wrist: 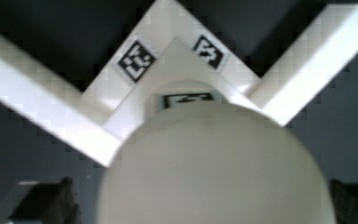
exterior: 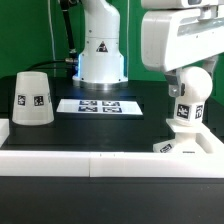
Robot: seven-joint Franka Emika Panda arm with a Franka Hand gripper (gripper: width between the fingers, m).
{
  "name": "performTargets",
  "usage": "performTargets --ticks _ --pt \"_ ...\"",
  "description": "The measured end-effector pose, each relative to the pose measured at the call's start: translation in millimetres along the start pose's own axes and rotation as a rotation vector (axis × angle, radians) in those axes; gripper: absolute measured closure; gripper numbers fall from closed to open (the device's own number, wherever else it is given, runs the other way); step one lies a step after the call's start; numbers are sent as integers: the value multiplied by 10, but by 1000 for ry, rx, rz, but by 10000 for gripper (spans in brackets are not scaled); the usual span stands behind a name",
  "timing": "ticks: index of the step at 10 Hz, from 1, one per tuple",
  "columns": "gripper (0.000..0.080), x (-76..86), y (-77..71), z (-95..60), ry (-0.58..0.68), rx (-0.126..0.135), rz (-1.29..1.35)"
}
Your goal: Assemble lamp
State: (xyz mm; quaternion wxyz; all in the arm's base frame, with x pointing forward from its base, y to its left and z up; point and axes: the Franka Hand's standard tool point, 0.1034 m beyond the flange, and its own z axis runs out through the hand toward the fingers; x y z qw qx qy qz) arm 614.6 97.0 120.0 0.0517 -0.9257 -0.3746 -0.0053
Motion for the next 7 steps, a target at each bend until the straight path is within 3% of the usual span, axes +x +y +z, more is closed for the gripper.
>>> performTargets --ticks 7 --pt "101 -2 70 42 -32 -48 -371"
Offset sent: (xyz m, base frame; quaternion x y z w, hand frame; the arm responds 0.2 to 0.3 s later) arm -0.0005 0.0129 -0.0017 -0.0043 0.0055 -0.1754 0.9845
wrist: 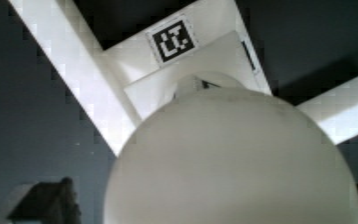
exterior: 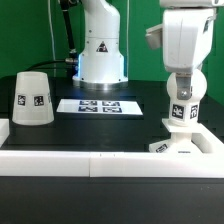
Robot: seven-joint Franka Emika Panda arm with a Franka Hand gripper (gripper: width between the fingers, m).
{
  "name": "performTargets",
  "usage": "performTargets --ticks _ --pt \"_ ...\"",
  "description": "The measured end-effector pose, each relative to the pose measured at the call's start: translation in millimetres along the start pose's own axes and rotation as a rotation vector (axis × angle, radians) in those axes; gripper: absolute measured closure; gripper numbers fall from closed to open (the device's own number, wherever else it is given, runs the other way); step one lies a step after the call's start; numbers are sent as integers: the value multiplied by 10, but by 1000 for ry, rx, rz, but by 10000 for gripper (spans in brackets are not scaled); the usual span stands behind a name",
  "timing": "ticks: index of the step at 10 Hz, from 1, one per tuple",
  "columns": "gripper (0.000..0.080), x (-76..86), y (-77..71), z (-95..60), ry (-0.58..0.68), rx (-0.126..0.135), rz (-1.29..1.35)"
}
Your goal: Assemble lamp
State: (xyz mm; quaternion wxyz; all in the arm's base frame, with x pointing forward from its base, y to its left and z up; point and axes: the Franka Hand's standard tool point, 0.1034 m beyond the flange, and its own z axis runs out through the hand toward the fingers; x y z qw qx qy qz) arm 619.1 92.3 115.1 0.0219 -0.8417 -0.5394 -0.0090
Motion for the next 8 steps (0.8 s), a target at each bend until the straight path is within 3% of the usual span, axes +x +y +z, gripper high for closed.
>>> performTargets --ticks 4,5,8 --pt "113 -65 3 33 -32 -11 -59" --pt "223 -68 5 33 -32 -11 -58" --pt "223 -87 13 34 -29 -9 5"
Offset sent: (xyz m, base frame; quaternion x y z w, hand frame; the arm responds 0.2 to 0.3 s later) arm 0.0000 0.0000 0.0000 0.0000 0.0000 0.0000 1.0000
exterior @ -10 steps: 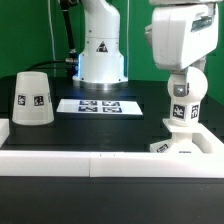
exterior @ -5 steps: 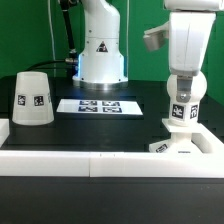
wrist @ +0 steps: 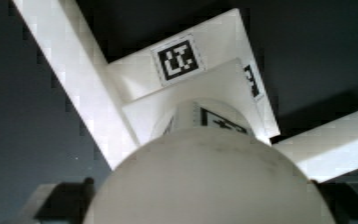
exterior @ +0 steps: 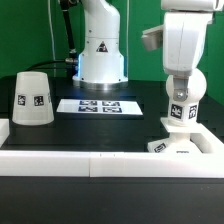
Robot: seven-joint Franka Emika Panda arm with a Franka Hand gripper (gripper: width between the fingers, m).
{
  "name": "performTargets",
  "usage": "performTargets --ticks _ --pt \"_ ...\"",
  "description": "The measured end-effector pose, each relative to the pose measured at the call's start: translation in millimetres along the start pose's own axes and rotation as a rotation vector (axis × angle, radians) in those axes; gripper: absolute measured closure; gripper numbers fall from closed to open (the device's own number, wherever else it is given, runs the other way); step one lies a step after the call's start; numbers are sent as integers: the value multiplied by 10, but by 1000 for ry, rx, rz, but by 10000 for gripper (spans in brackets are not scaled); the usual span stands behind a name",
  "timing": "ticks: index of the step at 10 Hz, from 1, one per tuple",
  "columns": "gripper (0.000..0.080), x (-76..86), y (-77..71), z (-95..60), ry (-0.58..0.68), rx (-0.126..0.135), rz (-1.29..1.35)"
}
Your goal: Assemble lamp
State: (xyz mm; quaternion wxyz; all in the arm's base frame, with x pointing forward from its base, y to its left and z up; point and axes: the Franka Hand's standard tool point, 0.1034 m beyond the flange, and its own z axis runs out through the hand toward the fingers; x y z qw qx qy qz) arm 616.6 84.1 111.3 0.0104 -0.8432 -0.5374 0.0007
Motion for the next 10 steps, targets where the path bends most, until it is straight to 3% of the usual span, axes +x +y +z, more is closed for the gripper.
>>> performTargets --ticks 3,10 --pt "223 -38 22 0 5 4 360" --pt "222 -4 -7 5 15 -2 885"
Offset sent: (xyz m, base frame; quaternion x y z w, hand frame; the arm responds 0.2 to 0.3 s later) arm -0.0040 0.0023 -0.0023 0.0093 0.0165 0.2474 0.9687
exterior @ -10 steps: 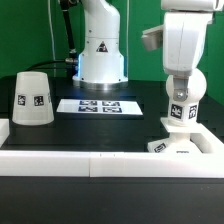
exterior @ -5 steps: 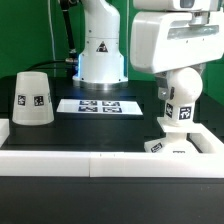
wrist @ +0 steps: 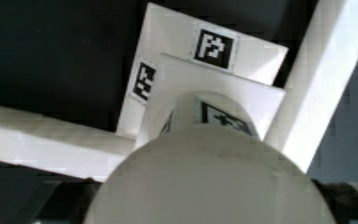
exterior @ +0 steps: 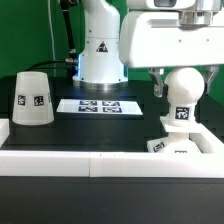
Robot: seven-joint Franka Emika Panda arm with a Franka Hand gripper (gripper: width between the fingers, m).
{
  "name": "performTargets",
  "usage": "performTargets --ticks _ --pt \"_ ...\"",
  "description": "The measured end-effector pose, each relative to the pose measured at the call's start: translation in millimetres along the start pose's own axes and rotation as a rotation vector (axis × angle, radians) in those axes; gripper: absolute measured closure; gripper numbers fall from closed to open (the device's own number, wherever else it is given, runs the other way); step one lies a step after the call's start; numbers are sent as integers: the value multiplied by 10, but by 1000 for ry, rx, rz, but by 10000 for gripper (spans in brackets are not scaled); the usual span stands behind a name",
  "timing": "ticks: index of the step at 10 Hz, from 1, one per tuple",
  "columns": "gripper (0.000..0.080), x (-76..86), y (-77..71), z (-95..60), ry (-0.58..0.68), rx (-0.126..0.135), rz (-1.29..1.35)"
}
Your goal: Assemble lamp
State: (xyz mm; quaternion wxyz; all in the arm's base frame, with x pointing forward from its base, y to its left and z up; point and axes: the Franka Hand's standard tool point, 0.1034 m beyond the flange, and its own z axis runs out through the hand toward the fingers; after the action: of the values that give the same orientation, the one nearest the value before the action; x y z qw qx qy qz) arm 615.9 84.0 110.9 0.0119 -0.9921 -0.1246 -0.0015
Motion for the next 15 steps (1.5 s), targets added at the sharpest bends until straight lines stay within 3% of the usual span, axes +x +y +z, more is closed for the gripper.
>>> performTargets --ticks 2,6,12,15 --pt "222 1 -1 -1 0 0 120" --pt "222 -4 -78 -1 19 5 606" --pt "222 -23 -128 10 5 8 937" --pt "222 -60 -157 19 -50 43 1229"
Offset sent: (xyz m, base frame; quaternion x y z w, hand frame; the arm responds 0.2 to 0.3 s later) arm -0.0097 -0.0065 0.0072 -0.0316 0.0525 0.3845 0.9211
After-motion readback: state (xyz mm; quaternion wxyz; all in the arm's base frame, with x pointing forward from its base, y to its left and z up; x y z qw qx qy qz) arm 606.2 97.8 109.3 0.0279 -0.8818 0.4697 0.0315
